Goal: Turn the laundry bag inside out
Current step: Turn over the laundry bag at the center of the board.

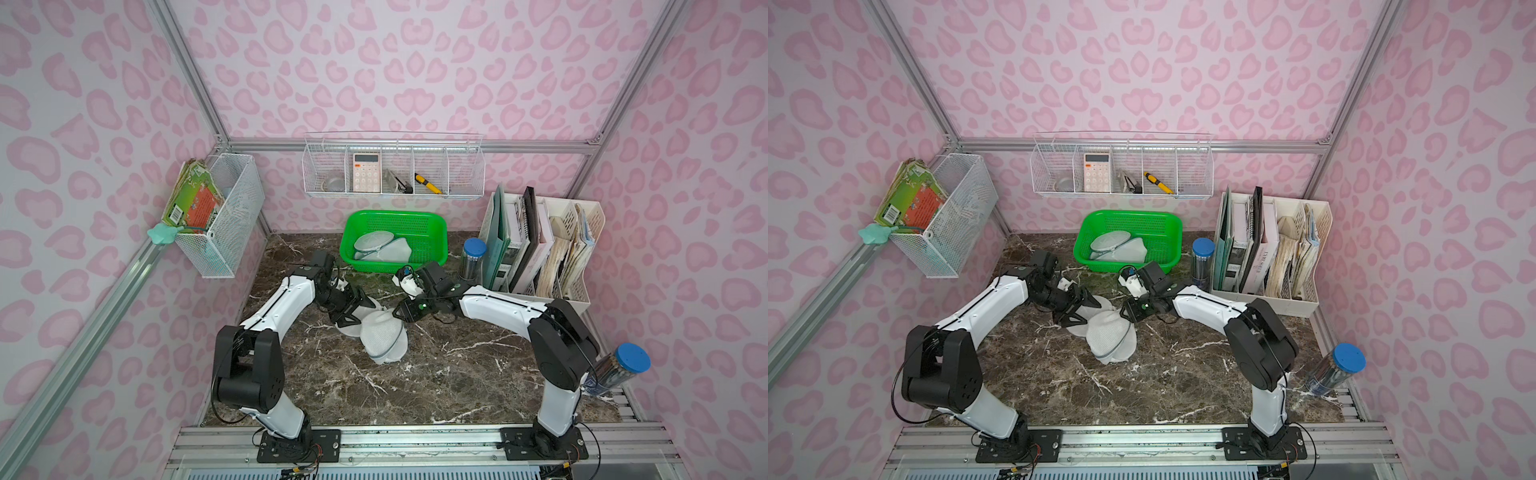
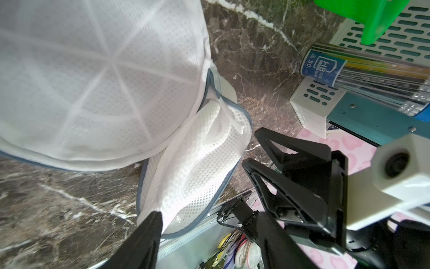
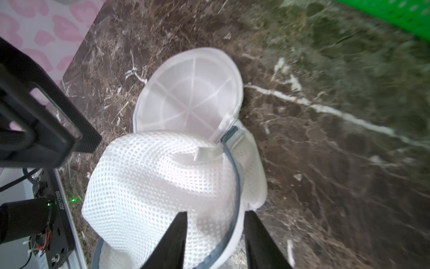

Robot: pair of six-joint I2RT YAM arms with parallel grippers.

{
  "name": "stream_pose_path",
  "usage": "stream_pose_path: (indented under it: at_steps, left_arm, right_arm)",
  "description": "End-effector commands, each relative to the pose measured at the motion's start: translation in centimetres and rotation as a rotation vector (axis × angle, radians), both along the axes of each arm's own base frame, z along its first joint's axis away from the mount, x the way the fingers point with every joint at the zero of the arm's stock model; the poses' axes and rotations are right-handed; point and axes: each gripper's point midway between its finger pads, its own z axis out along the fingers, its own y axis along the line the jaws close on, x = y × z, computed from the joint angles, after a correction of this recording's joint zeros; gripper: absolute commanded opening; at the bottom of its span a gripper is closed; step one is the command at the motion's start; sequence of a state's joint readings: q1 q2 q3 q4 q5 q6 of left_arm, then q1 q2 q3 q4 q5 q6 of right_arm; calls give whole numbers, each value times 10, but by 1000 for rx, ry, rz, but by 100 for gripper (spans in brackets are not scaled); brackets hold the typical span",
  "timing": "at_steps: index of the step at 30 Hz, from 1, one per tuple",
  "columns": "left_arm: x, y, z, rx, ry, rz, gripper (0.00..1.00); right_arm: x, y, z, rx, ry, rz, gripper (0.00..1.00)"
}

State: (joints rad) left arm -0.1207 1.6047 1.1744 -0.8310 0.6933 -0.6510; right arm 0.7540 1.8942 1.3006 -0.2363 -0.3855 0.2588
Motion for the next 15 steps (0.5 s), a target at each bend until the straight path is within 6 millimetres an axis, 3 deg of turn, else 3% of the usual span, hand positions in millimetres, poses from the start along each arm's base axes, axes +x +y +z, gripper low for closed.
stream_pose_path:
  at_steps: [1, 8, 15]
  left_arm:
    - [-12, 15, -14, 44, 47, 47, 66]
    - [-12, 61, -44, 32, 100, 309, 66]
    - [2, 56, -72, -62, 157, 408, 63]
  right_arm:
    - [-4, -2, -18, -47, 24, 17, 43]
    - [-6, -14, -36, -110, 25, 14, 43]
    - [-5, -14, -34, -114, 15, 10, 43]
